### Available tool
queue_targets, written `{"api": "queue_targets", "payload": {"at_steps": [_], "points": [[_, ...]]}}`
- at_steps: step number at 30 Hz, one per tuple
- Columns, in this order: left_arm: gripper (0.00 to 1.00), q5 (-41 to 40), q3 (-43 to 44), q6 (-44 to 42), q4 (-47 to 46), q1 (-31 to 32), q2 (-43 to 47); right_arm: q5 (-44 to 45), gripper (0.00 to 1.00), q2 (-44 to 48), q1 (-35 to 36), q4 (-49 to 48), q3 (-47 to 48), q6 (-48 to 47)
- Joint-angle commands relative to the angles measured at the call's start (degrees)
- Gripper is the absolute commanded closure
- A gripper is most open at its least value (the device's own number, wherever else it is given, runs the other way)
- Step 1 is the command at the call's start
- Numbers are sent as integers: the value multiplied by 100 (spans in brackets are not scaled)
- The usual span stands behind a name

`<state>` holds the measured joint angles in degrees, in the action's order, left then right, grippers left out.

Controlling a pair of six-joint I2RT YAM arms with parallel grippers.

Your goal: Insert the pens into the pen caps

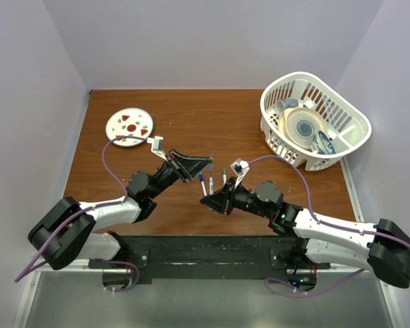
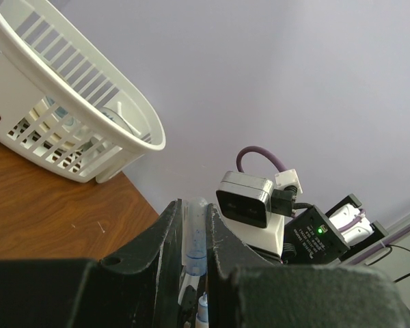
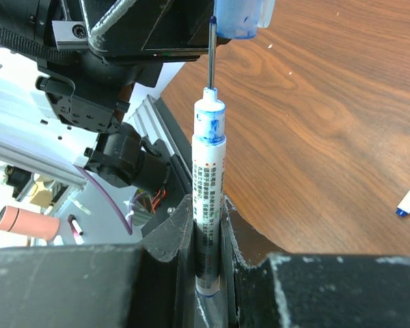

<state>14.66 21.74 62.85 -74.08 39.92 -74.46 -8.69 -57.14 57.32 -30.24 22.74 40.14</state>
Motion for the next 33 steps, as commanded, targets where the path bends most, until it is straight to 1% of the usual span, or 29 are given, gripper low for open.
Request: {"api": "queue_targets", "payload": {"at_steps": [1,27,33], "points": [[100,-94,76,-115,-757,42,124,-63,100,-95,42,-228,81,64],[100,-50,-20,-89,-774,33,168,130,100,-16,69,-131,108,73],[100,98,-91,-36,-757,59,133,315,100,98,60,105,213,-15]]}}
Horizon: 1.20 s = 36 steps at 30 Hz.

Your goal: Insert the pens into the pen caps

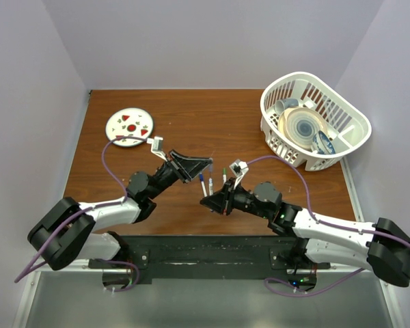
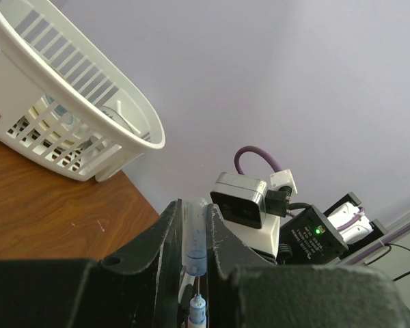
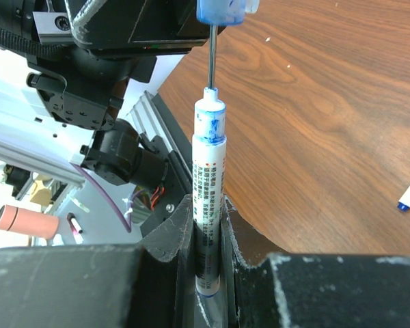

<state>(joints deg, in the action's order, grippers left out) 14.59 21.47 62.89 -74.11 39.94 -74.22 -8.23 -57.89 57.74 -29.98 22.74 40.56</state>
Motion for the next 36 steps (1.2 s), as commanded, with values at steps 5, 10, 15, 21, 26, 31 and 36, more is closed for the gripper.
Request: {"api": "queue_targets", "payload": {"at_steps": [5,10,15,21,26,31,36], "points": [[100,246,-336,-75,-780,171,197,567,100,313,19,440,458,-215],[100,264,-600,-181,-790,251,399,726,100,199,10,598,705,-214],[100,509,-618,-172,-1088,347,417,797,100,67,18,747,1109,-355],[97,773,-592,-268,-984,383,696,727,100,278,27,914,1329,-724],[48,528,-303,-681,147,383,1391,244,100,489,18,923,1189,-821],[15,518,277,-1472,1326,374,1937,-38,100,524,18,1203,1232,-1023],[2,729,1199,-2157,2813,374,1684,-398,100,594,27,1284,1356,-1111]]}}
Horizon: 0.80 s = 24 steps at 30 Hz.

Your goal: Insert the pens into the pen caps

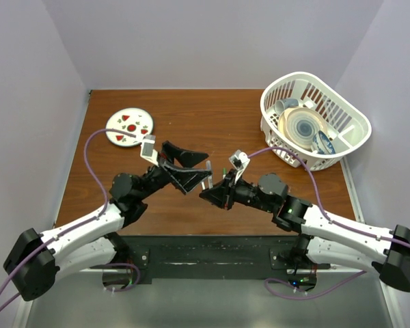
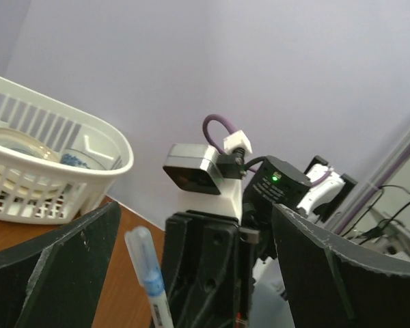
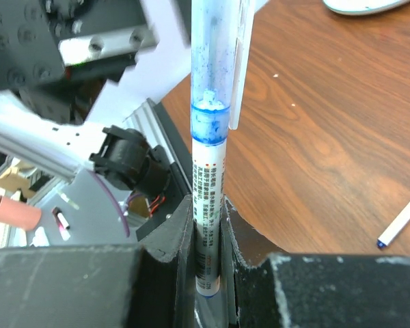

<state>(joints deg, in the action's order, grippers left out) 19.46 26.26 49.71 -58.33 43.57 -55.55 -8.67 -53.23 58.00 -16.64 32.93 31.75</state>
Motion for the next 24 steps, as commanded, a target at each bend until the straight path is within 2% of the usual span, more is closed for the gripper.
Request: {"api": "queue_targets", "payload": {"at_steps": [1,7,10,14,15,17,21,24], "points": [[2,329,801,-858,1297,11,-263,-381,100,138,1,-67,337,-222],[0,506,1240,-955,1745,11,-720,-443,100,199,27,-58,311,-204],[3,558,1337,-911,1746,11,-878,-452,100,225,36,-58,302,-204],[13,804,1644,-920,1938,20,-1089,-461,100,217,54,-32,284,-222],[18,822,1671,-920,1956,11,-1142,-461,100,217,62,-32,276,-222],[20,883,1698,-902,1957,11,-1160,-461,100,226,63,-41,249,-213],[36,928,1768,-867,2044,11,-1160,-443,100,199,71,-41,205,-204],[38,1006,1803,-814,2080,11,-1169,-426,100,173,89,-14,205,-204]]}}
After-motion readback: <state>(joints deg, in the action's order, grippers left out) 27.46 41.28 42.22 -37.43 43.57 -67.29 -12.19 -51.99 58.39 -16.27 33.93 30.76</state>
